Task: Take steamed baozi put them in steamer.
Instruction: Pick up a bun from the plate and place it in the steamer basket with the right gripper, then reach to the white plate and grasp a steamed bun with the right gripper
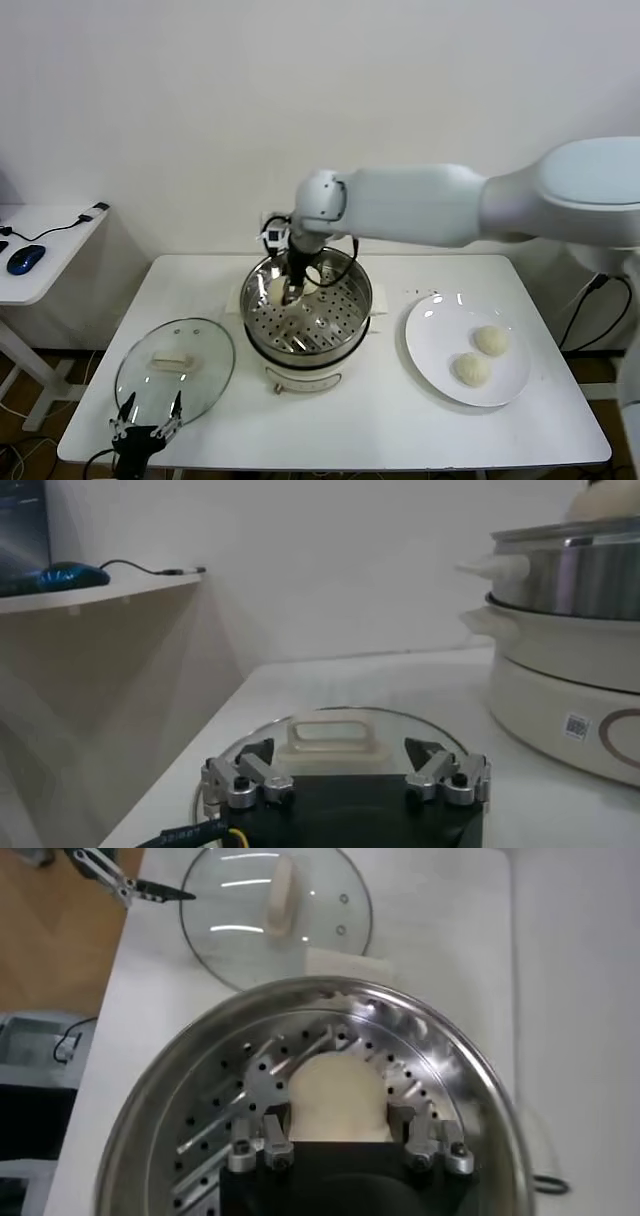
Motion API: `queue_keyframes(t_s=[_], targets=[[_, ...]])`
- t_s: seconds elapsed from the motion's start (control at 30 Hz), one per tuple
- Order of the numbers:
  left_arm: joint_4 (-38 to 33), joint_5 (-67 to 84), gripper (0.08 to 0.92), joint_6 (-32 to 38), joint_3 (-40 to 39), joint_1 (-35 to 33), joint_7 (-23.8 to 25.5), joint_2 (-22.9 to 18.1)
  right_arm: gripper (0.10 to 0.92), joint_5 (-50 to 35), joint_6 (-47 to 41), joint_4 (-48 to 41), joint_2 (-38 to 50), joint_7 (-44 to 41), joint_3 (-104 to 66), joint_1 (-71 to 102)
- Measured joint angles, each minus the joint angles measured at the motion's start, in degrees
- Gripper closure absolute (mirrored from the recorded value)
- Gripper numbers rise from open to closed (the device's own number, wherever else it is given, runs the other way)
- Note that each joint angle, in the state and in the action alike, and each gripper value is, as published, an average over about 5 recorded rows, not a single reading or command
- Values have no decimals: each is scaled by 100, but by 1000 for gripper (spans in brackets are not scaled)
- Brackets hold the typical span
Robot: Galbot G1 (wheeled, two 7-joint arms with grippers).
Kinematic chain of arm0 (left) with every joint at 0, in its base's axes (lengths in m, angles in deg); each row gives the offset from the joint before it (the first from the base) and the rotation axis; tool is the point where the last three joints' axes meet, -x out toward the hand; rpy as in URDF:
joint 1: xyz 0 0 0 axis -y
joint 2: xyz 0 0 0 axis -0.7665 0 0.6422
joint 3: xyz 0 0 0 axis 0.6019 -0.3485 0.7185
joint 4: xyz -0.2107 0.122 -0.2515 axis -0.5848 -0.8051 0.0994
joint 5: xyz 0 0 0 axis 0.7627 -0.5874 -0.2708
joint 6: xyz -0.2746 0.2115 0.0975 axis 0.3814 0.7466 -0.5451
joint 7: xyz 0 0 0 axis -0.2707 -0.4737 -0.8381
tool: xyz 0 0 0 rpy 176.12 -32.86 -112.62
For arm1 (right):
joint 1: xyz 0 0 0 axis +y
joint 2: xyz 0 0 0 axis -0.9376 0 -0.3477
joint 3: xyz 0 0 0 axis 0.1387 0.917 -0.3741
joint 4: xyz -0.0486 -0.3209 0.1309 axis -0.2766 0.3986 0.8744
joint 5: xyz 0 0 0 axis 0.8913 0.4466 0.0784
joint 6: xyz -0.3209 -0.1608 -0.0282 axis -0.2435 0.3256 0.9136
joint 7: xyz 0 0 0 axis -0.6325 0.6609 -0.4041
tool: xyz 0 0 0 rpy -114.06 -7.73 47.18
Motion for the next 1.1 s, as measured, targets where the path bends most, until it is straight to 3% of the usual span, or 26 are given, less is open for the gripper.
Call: queue_keyframes(t_s=[0.33,0.6,0.7,0.9,1.1], targets=[[30,-7,177,0,-34,43,0,20,388,159,-28,-300,-269,116,4,311],[18,-8,177,-1,-36,53,-1,37,230,300,85,-343,-283,58,-14,362],[-4,-11,177,-6,-36,58,-2,39,206,362,176,-288,-217,-41,-6,277],[-73,-18,177,-25,-52,55,-2,39,203,510,512,-22,196,-455,65,-110],[-102,-19,177,-31,-62,71,-2,38,203,724,964,484,1169,-1073,394,-739]])
